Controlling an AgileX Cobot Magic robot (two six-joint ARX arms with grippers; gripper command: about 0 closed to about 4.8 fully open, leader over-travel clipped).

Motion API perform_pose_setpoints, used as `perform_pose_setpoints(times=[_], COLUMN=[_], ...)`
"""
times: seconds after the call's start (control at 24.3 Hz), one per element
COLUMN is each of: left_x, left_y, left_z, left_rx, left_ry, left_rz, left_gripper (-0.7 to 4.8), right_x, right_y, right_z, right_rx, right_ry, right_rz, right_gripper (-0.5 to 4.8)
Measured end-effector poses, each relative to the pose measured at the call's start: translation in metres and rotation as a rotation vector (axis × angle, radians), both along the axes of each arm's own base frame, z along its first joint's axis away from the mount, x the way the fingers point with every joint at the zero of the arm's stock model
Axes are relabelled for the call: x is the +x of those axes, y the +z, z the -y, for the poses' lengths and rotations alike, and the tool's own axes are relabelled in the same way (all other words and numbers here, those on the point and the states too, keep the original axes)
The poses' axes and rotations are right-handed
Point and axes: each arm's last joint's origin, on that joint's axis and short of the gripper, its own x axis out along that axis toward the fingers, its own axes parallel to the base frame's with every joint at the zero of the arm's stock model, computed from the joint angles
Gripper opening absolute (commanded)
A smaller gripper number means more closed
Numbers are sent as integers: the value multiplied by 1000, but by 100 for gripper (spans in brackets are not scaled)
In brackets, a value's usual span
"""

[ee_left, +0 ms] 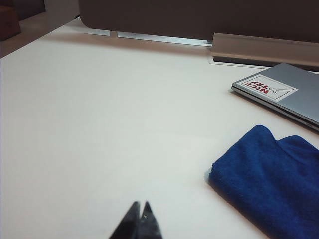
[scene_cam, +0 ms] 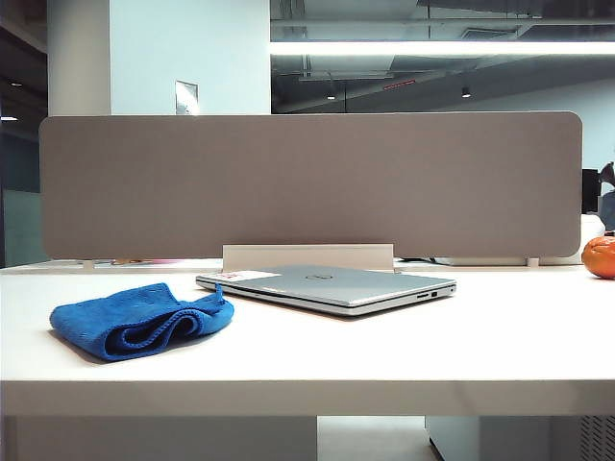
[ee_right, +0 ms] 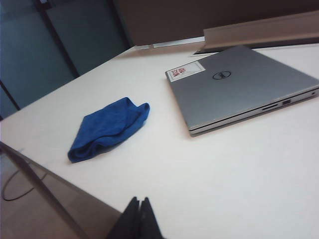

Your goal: Pick up the blue rag and put it over the laptop.

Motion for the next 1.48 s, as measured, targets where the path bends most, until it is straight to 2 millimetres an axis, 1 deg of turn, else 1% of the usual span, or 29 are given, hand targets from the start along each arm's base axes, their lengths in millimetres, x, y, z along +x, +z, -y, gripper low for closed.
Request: perform_pose_setpoints(times=[0.21, 0.33, 0.54, 0.7, 0.87, 0.95, 1.24, 1.4, 1.48], left_x=[0, -1, -7, -13, -17, -16, -1, 22, 30], left_y=[0, 5, 34, 56, 70, 74, 86, 97, 100], left_z=[0, 0, 2, 3, 3, 4, 5, 3, 3], left_rx=[-10, -112, -131, -123, -117, -95, -89, -103, -108], left_ry=[1, 10, -54, -67, -69, -94, -149, -144, -142], left_rz=[1, 18, 106, 179, 219, 205, 92, -22, -58], left_gripper=[-6, -6, -6, -6, -6, -6, -6, -6, -6], right_x=[0, 0, 0, 0, 0, 0, 0, 0, 0], right_y=[0, 0, 0, 0, 0, 0, 0, 0, 0], right_z=[0, 0, 0, 0, 0, 0, 0, 0, 0], right_rx=[25, 26, 26, 27, 27, 27, 27, 27, 27], right_ry=[10, 11, 11, 10, 10, 10, 10, 10, 10], right_rz=[-18, -20, -20, -20, -20, -20, -20, -20, -20], right_gripper=[-5, -5, -4, -5, -5, -5, -5, -5, -5])
